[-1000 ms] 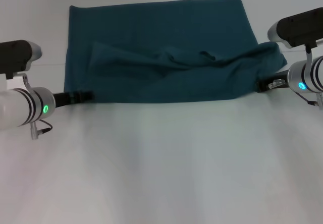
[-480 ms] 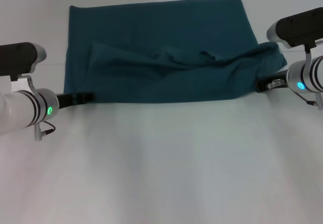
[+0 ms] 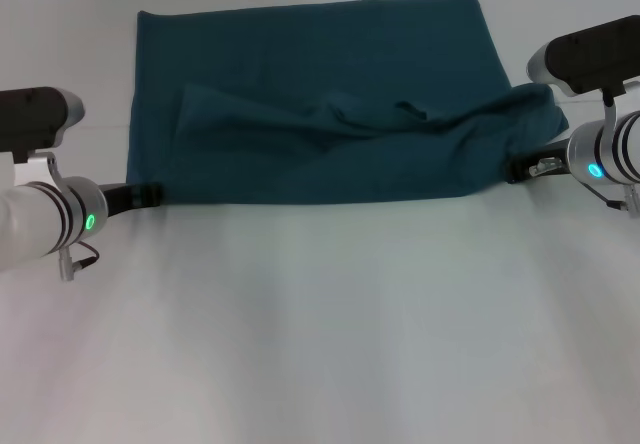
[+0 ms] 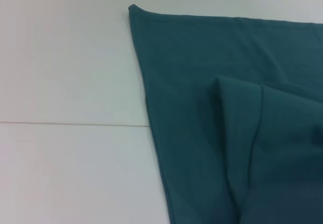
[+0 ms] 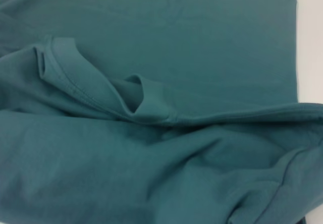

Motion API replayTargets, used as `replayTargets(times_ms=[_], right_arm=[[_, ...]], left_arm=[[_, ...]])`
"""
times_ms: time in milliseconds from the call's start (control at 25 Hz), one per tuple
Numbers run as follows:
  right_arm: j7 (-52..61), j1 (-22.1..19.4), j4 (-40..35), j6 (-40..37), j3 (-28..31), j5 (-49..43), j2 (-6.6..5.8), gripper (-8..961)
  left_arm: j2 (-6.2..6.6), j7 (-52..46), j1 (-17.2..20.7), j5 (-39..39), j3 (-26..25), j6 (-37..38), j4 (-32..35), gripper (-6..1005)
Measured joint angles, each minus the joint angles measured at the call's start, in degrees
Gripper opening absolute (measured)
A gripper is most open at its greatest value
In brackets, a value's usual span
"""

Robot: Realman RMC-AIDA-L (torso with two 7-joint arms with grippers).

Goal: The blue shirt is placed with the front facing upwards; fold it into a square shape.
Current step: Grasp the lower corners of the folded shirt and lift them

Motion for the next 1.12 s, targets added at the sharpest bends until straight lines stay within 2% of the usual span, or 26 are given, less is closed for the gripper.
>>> replayTargets(times_ms=[40,120,360,560,800,1120], right_arm=[[0.00,0.00,0.00,0.00,0.00,-0.02,0.02,25],[0.00,0.00,0.00,0.00,0.00,-0.05,0.06,25],[0.00,-0.04,0.00,0.44,0.00,-0.05,0.08,24],[0.00,-0.01,0.00,0.73,0.00,-0.05,0.08,24],[0.00,0.00,0.00,0.94,0.00,-0.05,0.08,24],[0.00,0.00,0.00,1.23,-0.09,-0.05,0.08,25]], left_arm=[[-0.09,0.32,0.09,-0.11,0.00,-0.15,0.00,643],[-0.25,0.62,0.22,-0.21,0.00,-0.31,-0.08,435],[-0.57,0.70,0.22,-0.24,-0.02,-0.35,-0.33,195],[-0.97,1.30,-0.05,-0.25,-0.01,-0.36,-0.83,127],[-2.11,2.41,0.41,-0.24,0.01,0.00,-2.97,46],[-2.14,2.87,0.46,-0.14,0.00,0.76,-3.17,41]])
